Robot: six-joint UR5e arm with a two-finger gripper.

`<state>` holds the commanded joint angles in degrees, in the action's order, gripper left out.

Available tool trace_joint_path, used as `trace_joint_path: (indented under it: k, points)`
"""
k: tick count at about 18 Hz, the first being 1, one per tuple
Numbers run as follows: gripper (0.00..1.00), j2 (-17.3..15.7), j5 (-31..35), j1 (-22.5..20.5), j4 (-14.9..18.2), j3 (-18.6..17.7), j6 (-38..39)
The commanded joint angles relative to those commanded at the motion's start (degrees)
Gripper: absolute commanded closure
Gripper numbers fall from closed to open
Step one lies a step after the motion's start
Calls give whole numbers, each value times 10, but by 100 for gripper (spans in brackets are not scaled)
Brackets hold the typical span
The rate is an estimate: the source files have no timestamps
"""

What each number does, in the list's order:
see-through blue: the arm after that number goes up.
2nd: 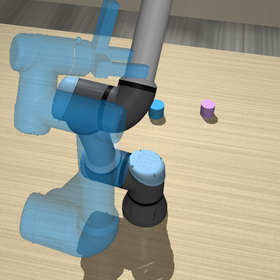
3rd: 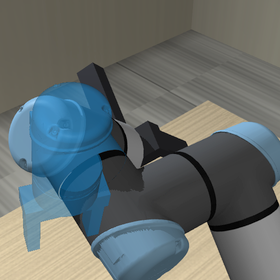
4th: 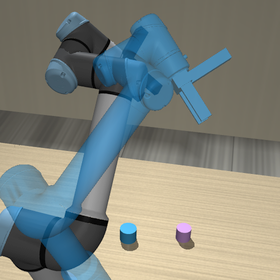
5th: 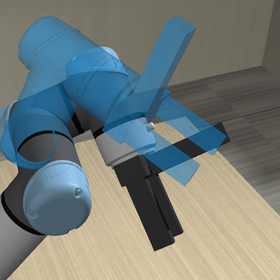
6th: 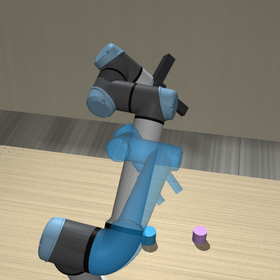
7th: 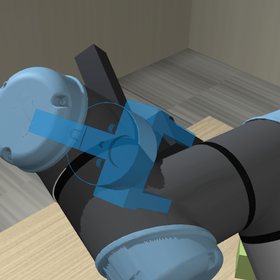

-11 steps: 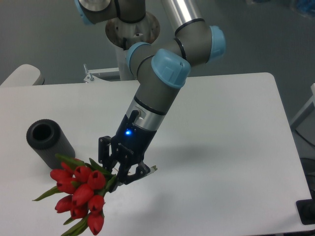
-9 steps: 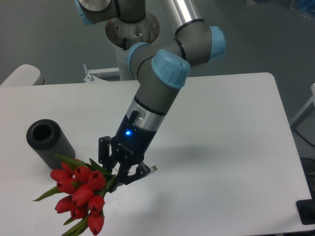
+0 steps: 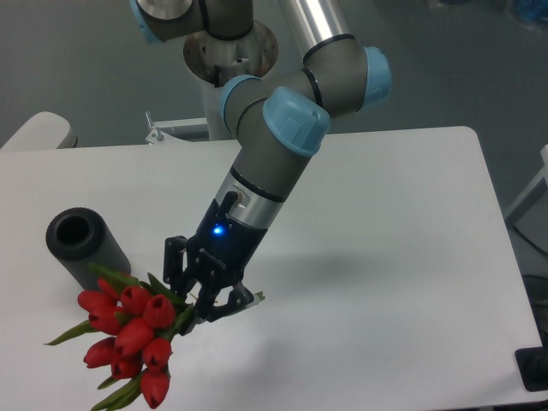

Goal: Insert the flowers into the vase
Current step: 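Hold the red tulip bunch in the gripper and move toward the black vase, then swing the tulip stems upright over the black vase opening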

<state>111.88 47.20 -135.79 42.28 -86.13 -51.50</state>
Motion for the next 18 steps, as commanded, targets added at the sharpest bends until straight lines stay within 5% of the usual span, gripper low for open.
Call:
trace_joint_path:
  k: [8, 18]
  points:
    - [66, -6, -17, 6, -4, -7, 0]
    - [67, -18, -273, -12, -4, -43, 13]
